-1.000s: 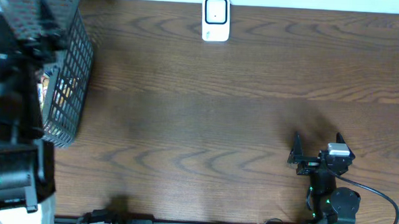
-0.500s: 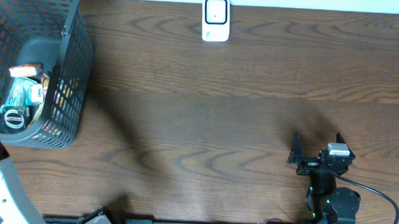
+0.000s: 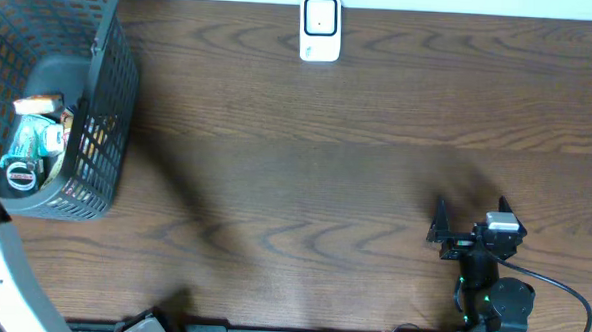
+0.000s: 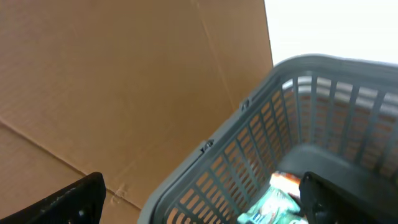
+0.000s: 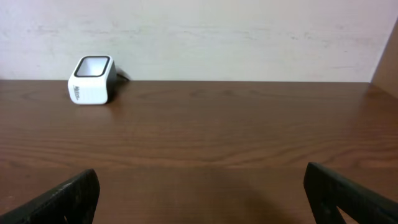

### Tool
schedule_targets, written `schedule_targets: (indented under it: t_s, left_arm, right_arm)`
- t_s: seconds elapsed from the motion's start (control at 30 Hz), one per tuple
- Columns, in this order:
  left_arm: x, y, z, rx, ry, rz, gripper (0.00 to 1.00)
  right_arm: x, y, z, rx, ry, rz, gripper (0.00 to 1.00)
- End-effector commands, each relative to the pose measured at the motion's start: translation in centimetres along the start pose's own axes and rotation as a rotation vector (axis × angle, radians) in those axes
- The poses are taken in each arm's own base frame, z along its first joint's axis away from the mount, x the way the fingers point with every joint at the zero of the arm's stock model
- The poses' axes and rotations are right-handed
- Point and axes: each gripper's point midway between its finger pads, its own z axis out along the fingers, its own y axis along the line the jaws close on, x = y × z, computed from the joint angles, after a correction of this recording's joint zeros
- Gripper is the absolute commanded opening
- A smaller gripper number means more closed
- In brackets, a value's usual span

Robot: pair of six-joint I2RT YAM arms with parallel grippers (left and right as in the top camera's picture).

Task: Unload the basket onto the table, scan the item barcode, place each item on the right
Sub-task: 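Raise the left gripper and swing it over the grey basket, then reach the left gripper into the basket and grasp the yellow snack bag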

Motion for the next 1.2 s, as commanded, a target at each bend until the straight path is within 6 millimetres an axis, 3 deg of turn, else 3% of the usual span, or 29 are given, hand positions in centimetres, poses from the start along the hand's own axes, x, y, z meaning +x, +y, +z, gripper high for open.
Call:
schedule_targets:
  t_s: [0.0, 0.17, 0.43, 0.6, 0.8, 1.17]
  left_arm:
    - [0.6, 1.0, 1.6, -0.064, 0.049, 0.063, 0.98]
    - [3.8, 1.0, 5.1, -0.055, 0.174, 0.074, 0.98]
    - [9.7, -6.2, 11.1, 0.299, 0.336, 0.057, 0.98]
    - [12.5, -7.9, 13.4, 0.345, 0.42, 0.031, 0.98]
    - [15.1, -8.9, 14.3, 0.357, 0.511, -0.013, 0.97]
    - [19.5, -13.8, 15.0, 0.538, 0.652, -0.031, 0.98]
  right_arm:
    - [0.0, -0.2, 0.0, 0.011, -0.001, 0.011, 0.99]
    - [0.0, -0.2, 0.0, 0.011, -0.001, 0.011, 0.99]
    - [0.0, -0.2, 0.0, 0.011, -0.001, 0.011, 0.99]
    - [0.0, -0.2, 0.0, 0.011, -0.001, 0.011, 0.99]
    - [0.0, -0.2, 0.0, 0.011, 0.0, 0.011, 0.99]
    - [0.0, -0.2, 0.0, 0.011, 0.0, 0.011, 0.99]
